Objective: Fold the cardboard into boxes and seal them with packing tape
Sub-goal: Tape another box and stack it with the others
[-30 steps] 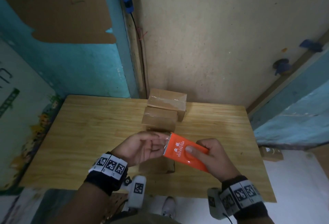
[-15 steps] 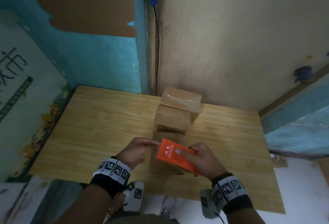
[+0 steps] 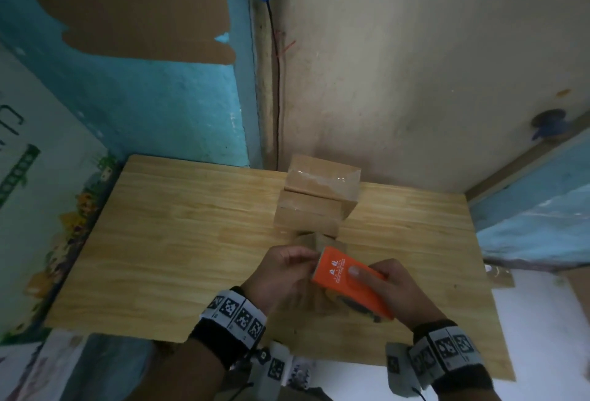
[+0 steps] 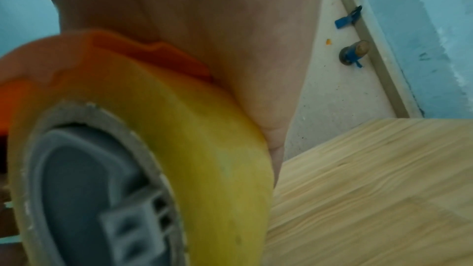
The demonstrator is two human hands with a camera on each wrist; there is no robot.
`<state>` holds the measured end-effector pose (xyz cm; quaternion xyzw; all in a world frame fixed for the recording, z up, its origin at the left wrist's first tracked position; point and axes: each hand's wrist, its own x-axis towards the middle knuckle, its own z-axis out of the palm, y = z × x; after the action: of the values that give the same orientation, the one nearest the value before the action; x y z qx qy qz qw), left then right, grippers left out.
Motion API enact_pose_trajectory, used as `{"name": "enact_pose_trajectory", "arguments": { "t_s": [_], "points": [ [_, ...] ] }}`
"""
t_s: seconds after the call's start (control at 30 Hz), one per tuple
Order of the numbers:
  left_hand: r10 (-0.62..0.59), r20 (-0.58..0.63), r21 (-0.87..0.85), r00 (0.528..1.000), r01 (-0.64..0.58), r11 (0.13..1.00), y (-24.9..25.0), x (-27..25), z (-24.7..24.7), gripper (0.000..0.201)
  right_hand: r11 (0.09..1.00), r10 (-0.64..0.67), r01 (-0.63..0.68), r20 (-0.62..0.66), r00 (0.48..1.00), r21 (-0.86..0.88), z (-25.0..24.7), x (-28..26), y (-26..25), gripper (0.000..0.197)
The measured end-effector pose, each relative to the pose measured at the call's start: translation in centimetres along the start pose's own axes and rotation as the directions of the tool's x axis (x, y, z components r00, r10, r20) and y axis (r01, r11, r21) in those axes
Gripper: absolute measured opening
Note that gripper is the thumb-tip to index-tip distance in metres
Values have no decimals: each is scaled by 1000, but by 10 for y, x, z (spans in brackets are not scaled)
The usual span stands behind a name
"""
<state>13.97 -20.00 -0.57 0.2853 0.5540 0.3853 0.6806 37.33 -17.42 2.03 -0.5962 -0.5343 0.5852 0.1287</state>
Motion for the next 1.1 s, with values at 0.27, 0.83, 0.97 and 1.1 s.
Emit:
{"name": "enact_pose_trajectory", "arguments": {
  "t_s": [0.27, 0.83, 0.97, 1.1],
  "points": [
    [-124, 82, -14, 989, 126, 992, -8, 20, 37, 21, 999, 17, -21, -86, 996, -46, -38, -18, 13, 95],
    [-96, 203, -347, 975, 163, 924, -18, 20, 46, 21, 999, -15, 11, -93, 996, -39, -35, -26, 8, 67],
    [-188, 135, -3, 973, 191, 982, -2, 16, 30, 30, 986, -53, 41, -72, 996, -160, -42, -26, 10, 70],
    [-202, 135, 163, 970, 179, 970, 20, 9, 13, 19, 972, -84, 75, -30, 996, -221, -38, -21, 7, 63]
  ]
}}
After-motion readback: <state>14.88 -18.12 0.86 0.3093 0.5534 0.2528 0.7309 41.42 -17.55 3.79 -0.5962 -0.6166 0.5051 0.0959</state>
